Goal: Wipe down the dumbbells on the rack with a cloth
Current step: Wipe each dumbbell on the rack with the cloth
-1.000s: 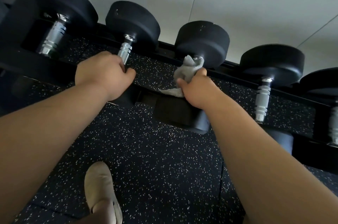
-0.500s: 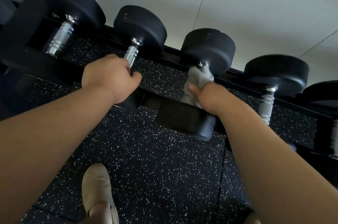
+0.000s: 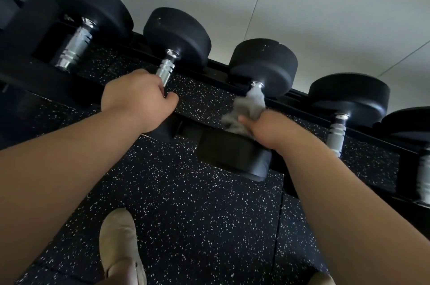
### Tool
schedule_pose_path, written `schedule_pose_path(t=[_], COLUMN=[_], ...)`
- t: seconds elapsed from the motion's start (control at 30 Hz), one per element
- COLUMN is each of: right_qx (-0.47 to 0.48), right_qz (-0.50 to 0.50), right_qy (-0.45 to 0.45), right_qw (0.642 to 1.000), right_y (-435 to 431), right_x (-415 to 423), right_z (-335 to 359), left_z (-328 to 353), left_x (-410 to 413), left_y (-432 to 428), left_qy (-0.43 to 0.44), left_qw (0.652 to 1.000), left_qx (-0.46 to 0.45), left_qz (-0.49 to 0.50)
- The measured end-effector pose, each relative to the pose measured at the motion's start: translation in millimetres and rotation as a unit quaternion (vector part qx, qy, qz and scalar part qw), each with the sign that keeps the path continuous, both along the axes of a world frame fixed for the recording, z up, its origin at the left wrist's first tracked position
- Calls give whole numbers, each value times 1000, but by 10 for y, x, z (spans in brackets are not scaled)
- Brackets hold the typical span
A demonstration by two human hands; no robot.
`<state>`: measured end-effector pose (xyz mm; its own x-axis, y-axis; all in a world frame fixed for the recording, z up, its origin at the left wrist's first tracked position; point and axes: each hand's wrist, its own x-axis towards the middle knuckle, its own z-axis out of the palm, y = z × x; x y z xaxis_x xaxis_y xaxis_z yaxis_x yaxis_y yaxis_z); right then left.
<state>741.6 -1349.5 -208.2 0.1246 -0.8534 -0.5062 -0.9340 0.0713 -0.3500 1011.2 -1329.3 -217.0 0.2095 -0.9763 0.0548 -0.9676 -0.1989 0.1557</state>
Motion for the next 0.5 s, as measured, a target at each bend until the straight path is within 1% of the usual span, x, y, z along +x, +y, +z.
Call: schedule_pose_path(t=[0.03,0.07,0.13,0.2,0.27,0.3,0.33,0.4,0.43,0.47,0.5], right_qx=[3,-11,-107,-216,-334,-387,-432,-490,-503,-503,-493], right_qz=[13,-2,-96,-184,-203,-198,-194,-189,-192,-192,-182], right_qy=[2,-6,-48,-94,-131,-125,-114,-91,-78,-58,-28], right_qw=[1000,1000,989,954,911,892,874,846,839,841,850], right_y=[67,121,162,145,101,51,-24,-254,-383,-509,-626], right_x=[-55,-96,-148,-195,-181,-173,-163,-136,-121,-91,-40], right_z=[-5,11,103,230,328,351,351,315,292,283,276], left_z=[6,9,19,19,23,28,30,16,10,5,8], left_x=[0,-2,-11,2,44,57,61,56,50,44,37], left_y=[6,10,6,-5,-34,-50,-67,-81,-85,-87,-86], left_qy=[0,0,3,28,94,121,130,102,82,66,57], left_qw=[1000,1000,1000,999,994,990,988,991,993,995,995], left_qx=[1,3,6,8,-2,-9,-11,-8,-3,1,6], left_qz=[1,0,-1,18,58,75,82,82,80,78,79])
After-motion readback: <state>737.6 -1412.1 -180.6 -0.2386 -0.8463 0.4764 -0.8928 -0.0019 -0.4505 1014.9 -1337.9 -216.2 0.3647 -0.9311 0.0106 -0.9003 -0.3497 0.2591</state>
